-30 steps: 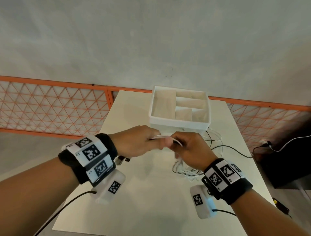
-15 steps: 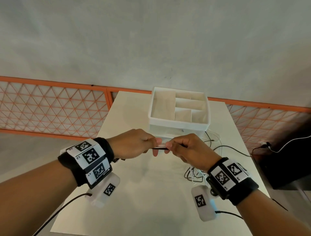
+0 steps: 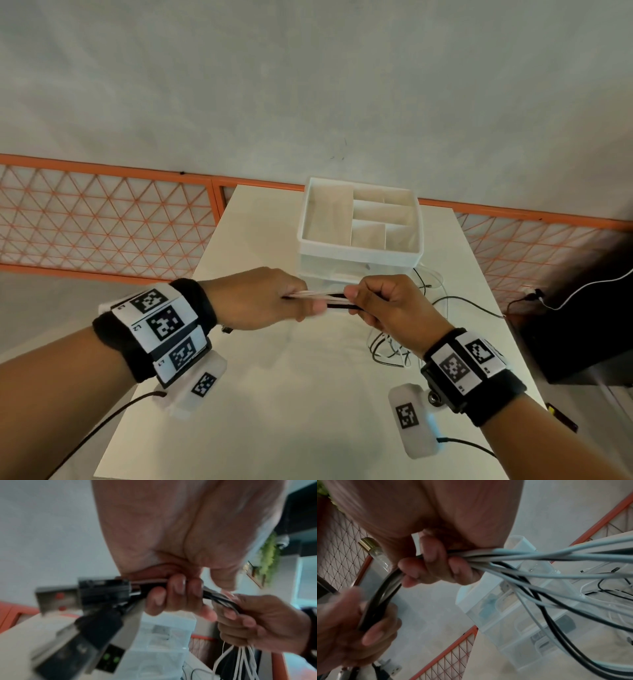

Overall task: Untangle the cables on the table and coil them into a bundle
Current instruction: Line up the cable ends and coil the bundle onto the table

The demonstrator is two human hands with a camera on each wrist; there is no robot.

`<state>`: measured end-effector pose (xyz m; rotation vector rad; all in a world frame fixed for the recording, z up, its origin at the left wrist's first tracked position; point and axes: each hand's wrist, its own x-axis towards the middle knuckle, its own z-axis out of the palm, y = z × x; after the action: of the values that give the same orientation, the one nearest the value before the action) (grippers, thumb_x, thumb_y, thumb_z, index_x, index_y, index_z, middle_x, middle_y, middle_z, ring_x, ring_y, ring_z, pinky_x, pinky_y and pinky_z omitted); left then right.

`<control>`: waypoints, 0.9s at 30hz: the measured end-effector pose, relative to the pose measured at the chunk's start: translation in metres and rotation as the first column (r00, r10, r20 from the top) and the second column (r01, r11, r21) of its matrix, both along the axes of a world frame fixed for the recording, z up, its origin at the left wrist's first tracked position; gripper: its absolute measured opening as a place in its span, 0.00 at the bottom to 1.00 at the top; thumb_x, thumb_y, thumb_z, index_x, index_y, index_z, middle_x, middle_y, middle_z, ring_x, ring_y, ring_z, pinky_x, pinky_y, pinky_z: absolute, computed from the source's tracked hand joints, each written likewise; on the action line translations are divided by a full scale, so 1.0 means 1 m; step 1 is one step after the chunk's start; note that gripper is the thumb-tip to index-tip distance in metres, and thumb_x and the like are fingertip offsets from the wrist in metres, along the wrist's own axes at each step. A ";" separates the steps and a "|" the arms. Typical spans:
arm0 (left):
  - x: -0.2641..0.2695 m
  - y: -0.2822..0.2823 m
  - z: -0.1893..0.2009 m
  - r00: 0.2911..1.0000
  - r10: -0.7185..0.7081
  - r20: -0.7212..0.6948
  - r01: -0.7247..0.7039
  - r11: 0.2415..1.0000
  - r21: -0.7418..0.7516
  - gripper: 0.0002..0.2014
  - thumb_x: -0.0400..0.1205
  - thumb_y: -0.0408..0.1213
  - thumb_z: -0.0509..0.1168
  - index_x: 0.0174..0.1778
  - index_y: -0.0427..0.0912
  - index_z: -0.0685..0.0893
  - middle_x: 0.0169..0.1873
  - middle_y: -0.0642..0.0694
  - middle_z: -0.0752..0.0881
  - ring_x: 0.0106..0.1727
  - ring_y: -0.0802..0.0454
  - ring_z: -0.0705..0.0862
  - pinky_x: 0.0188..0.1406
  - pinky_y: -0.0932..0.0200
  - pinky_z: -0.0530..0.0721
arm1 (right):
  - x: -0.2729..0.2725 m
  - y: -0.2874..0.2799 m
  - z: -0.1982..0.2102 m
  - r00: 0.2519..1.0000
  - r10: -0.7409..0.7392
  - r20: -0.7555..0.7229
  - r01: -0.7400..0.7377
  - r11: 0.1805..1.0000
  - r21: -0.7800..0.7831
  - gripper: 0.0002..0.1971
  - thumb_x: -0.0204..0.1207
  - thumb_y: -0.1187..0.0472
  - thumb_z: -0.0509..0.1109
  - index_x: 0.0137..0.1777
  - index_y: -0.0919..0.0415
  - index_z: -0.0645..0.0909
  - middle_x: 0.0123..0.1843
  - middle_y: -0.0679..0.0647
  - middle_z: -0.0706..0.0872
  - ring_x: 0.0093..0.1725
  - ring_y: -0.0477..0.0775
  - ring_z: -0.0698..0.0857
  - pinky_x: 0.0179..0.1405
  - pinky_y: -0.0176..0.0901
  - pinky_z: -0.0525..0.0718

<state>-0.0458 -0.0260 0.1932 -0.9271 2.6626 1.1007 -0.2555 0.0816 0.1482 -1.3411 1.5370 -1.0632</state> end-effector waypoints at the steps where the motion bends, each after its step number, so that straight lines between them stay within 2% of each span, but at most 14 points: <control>1: 0.002 0.000 -0.001 0.999 -0.038 0.016 0.038 0.998 -0.050 0.22 0.81 0.62 0.63 0.36 0.44 0.78 0.26 0.53 0.73 0.21 0.61 0.71 0.23 0.68 0.68 | 0.001 0.001 0.000 1.000 0.024 0.000 -0.024 1.000 0.011 0.20 0.81 0.47 0.68 0.27 0.52 0.82 0.22 0.50 0.73 0.26 0.54 0.68 0.29 0.42 0.71; 4: 0.010 -0.008 -0.003 0.997 -0.034 -0.072 0.017 0.973 -0.231 0.26 0.77 0.66 0.61 0.31 0.44 0.73 0.23 0.53 0.73 0.24 0.58 0.70 0.26 0.63 0.65 | -0.003 0.005 -0.001 0.997 0.076 0.025 -0.078 0.994 0.079 0.26 0.80 0.40 0.63 0.32 0.61 0.81 0.25 0.57 0.66 0.24 0.50 0.63 0.26 0.40 0.64; 7: 0.019 -0.016 0.000 0.968 0.033 -0.250 -0.105 0.955 -0.278 0.29 0.76 0.67 0.58 0.33 0.40 0.77 0.23 0.51 0.74 0.23 0.58 0.71 0.24 0.65 0.67 | -0.023 0.011 -0.006 0.999 0.015 0.049 -0.019 0.995 0.096 0.30 0.80 0.34 0.63 0.32 0.61 0.80 0.26 0.56 0.64 0.26 0.51 0.62 0.28 0.42 0.63; 9: 0.024 -0.022 -0.001 0.917 0.148 -0.370 -0.242 0.945 -0.222 0.26 0.81 0.60 0.61 0.37 0.36 0.80 0.22 0.51 0.72 0.19 0.59 0.72 0.17 0.67 0.69 | -0.033 0.014 -0.007 0.995 -0.058 0.079 0.052 0.996 0.066 0.32 0.69 0.27 0.70 0.30 0.60 0.81 0.25 0.53 0.66 0.25 0.50 0.64 0.28 0.42 0.65; 11: 0.024 -0.024 -0.006 0.861 0.251 -0.442 -0.368 0.908 -0.202 0.22 0.83 0.58 0.61 0.40 0.41 0.83 0.21 0.53 0.71 0.18 0.58 0.71 0.17 0.61 0.73 | -0.036 0.014 -0.005 0.976 -0.128 0.174 0.132 0.991 -0.011 0.34 0.60 0.25 0.76 0.31 0.61 0.84 0.25 0.52 0.65 0.25 0.50 0.62 0.28 0.46 0.60; 13: 0.015 -0.022 -0.015 0.787 0.374 -0.490 -0.500 0.852 -0.153 0.20 0.84 0.58 0.58 0.41 0.46 0.84 0.21 0.54 0.70 0.21 0.56 0.69 0.24 0.59 0.70 | -0.029 0.010 0.005 0.961 -0.150 0.232 0.181 0.977 -0.116 0.32 0.64 0.28 0.76 0.33 0.63 0.86 0.24 0.49 0.65 0.25 0.50 0.61 0.28 0.50 0.56; 15: 0.001 -0.018 -0.021 0.636 0.582 -0.507 -0.601 0.785 0.148 0.23 0.86 0.59 0.55 0.44 0.44 0.85 0.23 0.53 0.69 0.23 0.55 0.67 0.25 0.59 0.67 | -0.016 0.003 0.018 0.967 -0.140 0.215 0.191 0.952 -0.237 0.26 0.76 0.38 0.71 0.37 0.64 0.88 0.23 0.46 0.65 0.24 0.48 0.61 0.27 0.44 0.57; 17: -0.012 -0.008 -0.017 0.550 0.734 -0.398 -0.495 0.670 0.553 0.29 0.82 0.67 0.54 0.52 0.43 0.83 0.25 0.54 0.66 0.23 0.56 0.64 0.26 0.59 0.66 | 0.002 -0.003 0.030 0.976 -0.134 0.169 0.186 0.921 -0.343 0.20 0.85 0.50 0.66 0.40 0.64 0.88 0.22 0.43 0.66 0.22 0.44 0.63 0.24 0.35 0.62; 18: -0.017 -0.003 -0.014 0.575 0.738 -0.353 -0.380 0.623 0.684 0.34 0.76 0.73 0.54 0.56 0.45 0.82 0.26 0.54 0.66 0.25 0.56 0.64 0.27 0.59 0.66 | 0.011 -0.005 0.034 0.983 -0.123 0.134 0.167 0.905 -0.392 0.18 0.86 0.54 0.65 0.41 0.64 0.88 0.22 0.43 0.66 0.22 0.43 0.64 0.24 0.33 0.64; 19: -0.021 0.003 -0.012 0.618 0.708 -0.341 -0.260 0.593 0.762 0.38 0.70 0.78 0.56 0.58 0.48 0.81 0.28 0.53 0.66 0.26 0.56 0.64 0.29 0.59 0.67 | 0.019 -0.008 0.034 0.990 -0.113 0.087 0.140 0.893 -0.427 0.16 0.86 0.56 0.65 0.42 0.64 0.88 0.21 0.44 0.68 0.22 0.42 0.67 0.24 0.33 0.67; 21: -0.030 0.014 -0.010 0.682 0.599 -0.419 -0.071 0.625 0.777 0.36 0.67 0.78 0.60 0.53 0.50 0.82 0.34 0.46 0.70 0.31 0.54 0.67 0.34 0.56 0.69 | 0.037 -0.010 0.032 0.997 -0.074 -0.002 0.065 0.893 -0.446 0.13 0.86 0.60 0.67 0.42 0.62 0.88 0.24 0.48 0.80 0.24 0.43 0.78 0.26 0.36 0.78; 22: -0.034 0.020 -0.008 0.679 0.575 -0.456 -0.031 0.643 0.765 0.32 0.68 0.75 0.64 0.49 0.48 0.83 0.38 0.42 0.73 0.34 0.50 0.70 0.37 0.54 0.71 | 0.046 -0.011 0.030 0.999 -0.049 -0.022 0.033 0.889 -0.456 0.13 0.86 0.60 0.67 0.43 0.63 0.88 0.28 0.52 0.85 0.27 0.48 0.83 0.27 0.43 0.83; 24: -0.037 0.025 -0.004 0.617 0.634 -0.465 -0.066 0.631 0.773 0.24 0.72 0.61 0.74 0.46 0.41 0.83 0.40 0.38 0.76 0.40 0.43 0.75 0.42 0.50 0.74 | 0.055 -0.011 0.022 0.995 -0.043 -0.086 -0.004 0.875 -0.484 0.15 0.85 0.58 0.66 0.42 0.66 0.87 0.30 0.57 0.86 0.28 0.57 0.84 0.28 0.56 0.83; 27: -0.035 0.020 -0.003 0.467 0.763 -0.447 -0.137 0.562 0.816 0.09 0.79 0.44 0.72 0.43 0.42 0.86 0.27 0.48 0.75 0.29 0.52 0.77 0.31 0.61 0.78 | 0.053 -0.010 0.013 0.988 0.025 -0.153 -0.092 0.889 -0.448 0.14 0.86 0.64 0.67 0.38 0.69 0.83 0.24 0.43 0.79 0.22 0.42 0.77 0.26 0.32 0.74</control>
<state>-0.0808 -0.0064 0.1898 -1.2703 1.9360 3.0134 -0.2030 0.0716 0.1613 -1.8049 1.3840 -1.3698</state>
